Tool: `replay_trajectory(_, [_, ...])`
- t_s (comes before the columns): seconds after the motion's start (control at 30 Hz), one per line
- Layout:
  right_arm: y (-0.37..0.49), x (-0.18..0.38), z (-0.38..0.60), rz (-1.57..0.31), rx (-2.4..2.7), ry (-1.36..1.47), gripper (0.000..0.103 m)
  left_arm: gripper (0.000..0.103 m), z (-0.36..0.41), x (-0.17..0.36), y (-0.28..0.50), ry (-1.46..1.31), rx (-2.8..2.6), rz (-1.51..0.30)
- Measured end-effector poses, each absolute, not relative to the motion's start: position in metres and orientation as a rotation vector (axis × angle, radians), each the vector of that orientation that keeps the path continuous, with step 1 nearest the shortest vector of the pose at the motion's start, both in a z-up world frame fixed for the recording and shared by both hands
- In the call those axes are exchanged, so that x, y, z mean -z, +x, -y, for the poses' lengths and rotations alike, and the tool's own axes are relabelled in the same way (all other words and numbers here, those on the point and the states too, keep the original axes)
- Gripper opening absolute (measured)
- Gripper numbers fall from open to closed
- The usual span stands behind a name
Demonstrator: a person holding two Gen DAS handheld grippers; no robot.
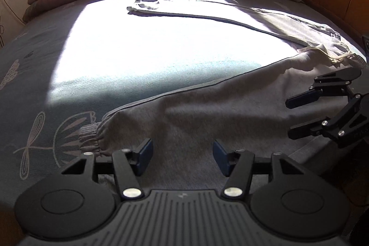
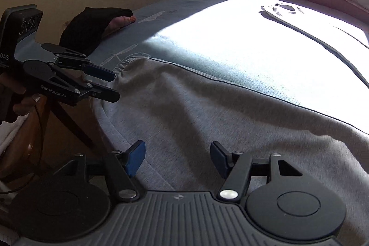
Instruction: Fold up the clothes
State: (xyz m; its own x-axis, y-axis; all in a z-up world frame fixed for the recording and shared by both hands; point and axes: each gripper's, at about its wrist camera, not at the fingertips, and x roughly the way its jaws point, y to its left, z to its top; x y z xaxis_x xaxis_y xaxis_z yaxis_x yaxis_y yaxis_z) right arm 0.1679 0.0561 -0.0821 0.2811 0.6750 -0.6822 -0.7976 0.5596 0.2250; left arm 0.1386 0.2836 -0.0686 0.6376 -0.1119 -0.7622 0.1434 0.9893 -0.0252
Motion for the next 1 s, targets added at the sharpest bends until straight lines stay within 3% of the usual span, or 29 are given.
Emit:
replay_trajectory(0.2, [0.225, 0.086, -0.047, -0.819, -0.809, -0.102, 0.068, 0.058, -0.276, 0.102, 0.167, -0.032, 0.144, -0.984])
replay_trajectory(0.33, [0.256, 0.107, -0.062, -0.823, -0.728, -0.158, 0.069, 0.069, -0.272, 0.105, 0.141, 0.03, 0.169, -0.97])
replay_trajectory(0.4, [0.262, 0.11, -0.075, -0.782, -0.722, -0.221, 0.074, 0.073, -0.27, 0.104, 0.128, 0.085, 0.173, -0.976])
replay_trajectory(0.57, [0.259, 0.098, -0.081, -0.747, -0.719, -0.293, 0.076, 0.073, -0.276, 0.096, 0.114, 0.091, 0.14, -0.975])
replay_trajectory(1.0, [0.17, 0.08, -0.03, -0.727, -0.924, -0.352, 0.076, 0.071, -0.227, 0.103, 0.046, 0.833, 0.162, -0.725])
